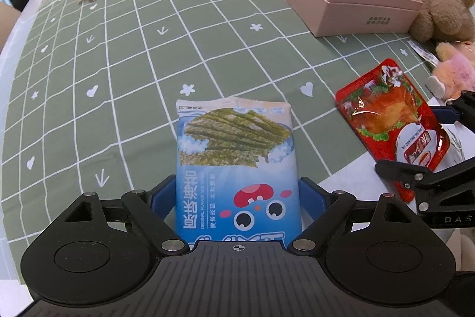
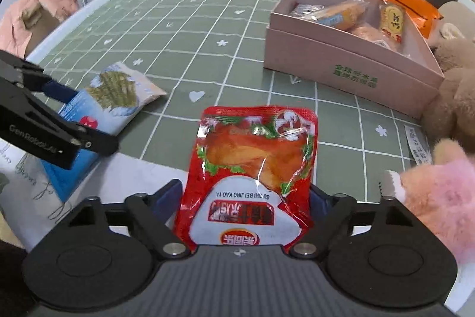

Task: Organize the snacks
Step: 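Lift the red chicken bag with right tool while left tool holds the seaweed bag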

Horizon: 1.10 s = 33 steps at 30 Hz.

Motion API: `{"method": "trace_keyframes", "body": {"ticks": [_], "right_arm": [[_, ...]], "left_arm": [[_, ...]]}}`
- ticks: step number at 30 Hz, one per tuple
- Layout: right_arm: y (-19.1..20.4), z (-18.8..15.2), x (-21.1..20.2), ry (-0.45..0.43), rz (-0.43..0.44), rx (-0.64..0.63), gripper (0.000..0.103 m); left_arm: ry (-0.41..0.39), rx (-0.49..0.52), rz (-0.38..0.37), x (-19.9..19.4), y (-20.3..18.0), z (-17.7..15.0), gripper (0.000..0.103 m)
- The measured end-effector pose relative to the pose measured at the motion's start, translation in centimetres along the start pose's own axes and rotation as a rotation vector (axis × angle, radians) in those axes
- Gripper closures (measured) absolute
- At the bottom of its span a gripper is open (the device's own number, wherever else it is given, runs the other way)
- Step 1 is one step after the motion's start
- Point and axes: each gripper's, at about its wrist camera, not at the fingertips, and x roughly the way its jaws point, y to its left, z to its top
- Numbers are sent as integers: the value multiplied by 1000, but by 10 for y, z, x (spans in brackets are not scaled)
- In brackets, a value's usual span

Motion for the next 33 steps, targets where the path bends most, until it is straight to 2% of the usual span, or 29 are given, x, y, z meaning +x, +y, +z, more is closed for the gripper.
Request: {"method": "trace_keyframes", "body": {"ticks": [3,5,8,9,11,14,17,20,21,23,24,25,28,30,33], "right_arm": [[1,5,-8,7,-17,-14,42],[-6,9,-10,25,-18,7,45],[-12,9,-13,14,-88,2,48],[-13,9,-17,3,-112,-1,60],[-11,12,-27,-17,-148,-28,68],[-1,14,-36,-39,-151,-84,70],[9,9,-36,-44,-103,-99,70],[19,2,-35,-58,-99,-116,70],[22,1,-35,-62,-103,-126,68],[24,1,-30,-45,-101,-122,45],[22,1,-28,-45,-95,-103,25],[21,2,-28,-57,-83,-75,18],[17,7,-26,-65,-27,6,17],[21,9,-22,-68,-5,29,13],[27,8,-6,-38,-20,14,8]], "left_arm": [[-4,1,-1,0,0,0,13],[-6,2,-3,0,0,0,13],[-9,5,-5,-1,0,-1,13],[-10,6,-7,-1,1,-1,13],[-12,8,-11,-1,2,-1,13],[-15,9,-11,-2,2,-2,13],[-16,13,-14,-2,2,-2,13],[-19,14,-20,-2,3,-3,13],[-20,16,-20,-3,4,-3,13],[-17,16,-20,-3,4,-3,13],[-15,12,-20,-4,5,-3,14],[-9,-3,-22,-4,8,-2,14],[1,-54,-10,-5,19,-1,14],[0,-67,-3,-5,25,-2,14],[0,-61,6,-5,25,-5,14]]}}
